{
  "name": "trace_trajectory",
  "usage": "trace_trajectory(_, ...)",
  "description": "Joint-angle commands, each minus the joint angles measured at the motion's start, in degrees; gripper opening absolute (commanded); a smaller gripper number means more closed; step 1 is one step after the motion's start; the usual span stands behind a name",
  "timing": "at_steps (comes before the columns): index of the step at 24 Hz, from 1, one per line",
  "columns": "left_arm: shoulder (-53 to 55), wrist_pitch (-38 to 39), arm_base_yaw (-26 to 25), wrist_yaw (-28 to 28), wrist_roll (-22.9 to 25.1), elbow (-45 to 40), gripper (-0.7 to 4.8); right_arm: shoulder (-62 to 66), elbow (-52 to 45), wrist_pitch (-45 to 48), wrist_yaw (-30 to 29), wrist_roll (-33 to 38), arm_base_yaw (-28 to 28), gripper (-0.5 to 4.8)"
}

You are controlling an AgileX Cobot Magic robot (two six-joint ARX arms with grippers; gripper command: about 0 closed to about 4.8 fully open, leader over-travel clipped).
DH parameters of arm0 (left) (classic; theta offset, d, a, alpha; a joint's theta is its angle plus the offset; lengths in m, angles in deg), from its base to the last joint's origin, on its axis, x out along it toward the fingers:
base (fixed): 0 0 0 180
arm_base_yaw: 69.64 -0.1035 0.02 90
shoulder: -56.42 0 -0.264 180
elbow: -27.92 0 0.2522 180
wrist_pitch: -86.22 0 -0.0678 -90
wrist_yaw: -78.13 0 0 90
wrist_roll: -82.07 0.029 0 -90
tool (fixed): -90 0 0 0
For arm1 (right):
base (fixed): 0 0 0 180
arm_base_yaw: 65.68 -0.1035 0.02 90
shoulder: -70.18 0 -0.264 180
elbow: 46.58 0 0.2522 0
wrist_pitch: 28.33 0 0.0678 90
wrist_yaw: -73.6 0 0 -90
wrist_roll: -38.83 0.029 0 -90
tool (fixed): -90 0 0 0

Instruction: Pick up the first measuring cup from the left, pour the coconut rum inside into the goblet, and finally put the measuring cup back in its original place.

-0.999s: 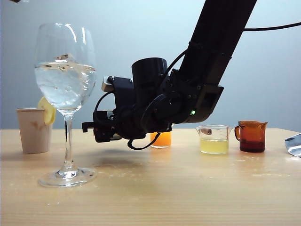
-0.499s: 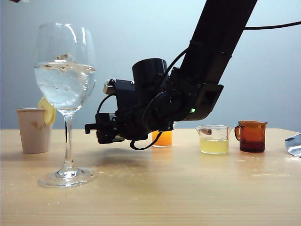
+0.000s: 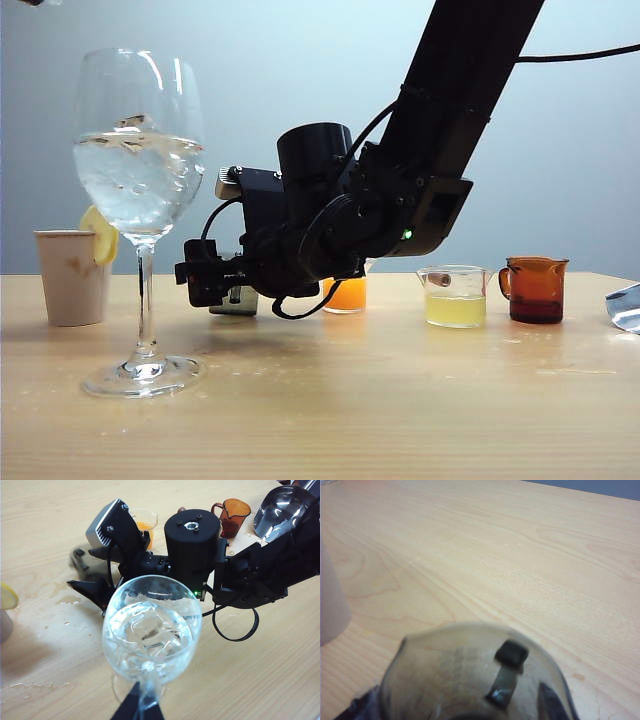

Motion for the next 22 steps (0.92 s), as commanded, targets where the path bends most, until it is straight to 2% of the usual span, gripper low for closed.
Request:
trace_trajectory(1,-0.13,-0.74,-0.07,0.15,0.15,0.39,-0.03,-0.5,0.24,0.74,-0.11,0.7,-0.15,4.01)
trace_trajectory(8,-0.13,-0.74,-0.07,0.15,0.15,0.39,-0.03,-2.78,-1.33,-4.57,-1.64,1.99,-0.92,3.98)
trace_trajectory(12,-0.13,-0.74,-0.07,0.15,0.15,0.39,-0.03,-6.78,-6.29,-4.59,-1.03,1.92,-1.05,2.82)
trace_trajectory(14,-0.13,-0.72,-0.07,0.15,0.15,0.39,-0.03,-10.71,-11.78,-4.63,0.15,1.92,-0.9,2.75)
trace_trajectory(16,-0.13,-0.74,-0.07,0.15,0.15,0.39,-0.03,-13.07,-14.86,-4.72,0.17,1.95,-0.63,2.36)
trace_trajectory(17,-0.13,-0.74,-0.07,0.15,0.15,0.39,-0.03,-14.86,-17.05,-4.66,0.31,1.95,-0.63,1.71)
trace_trajectory(19,-0.13,-0.72,-0.07,0.15,0.15,0.39,-0.03,-18.97,-21.24,-4.68,0.15,1.92,-0.66,0.08)
trace_trajectory(21,-0.13,-0.74,-0.07,0.15,0.15,0.39,-0.03,-26.71,-26.91,-6.14,-1.75,1.99,-0.79,-0.02)
trace_trajectory(22,-0.13,-0.74,-0.07,0.13,0.15,0.39,-0.03,-33.35,-29.48,-11.32,-3.04,1.99,-0.76,-0.02)
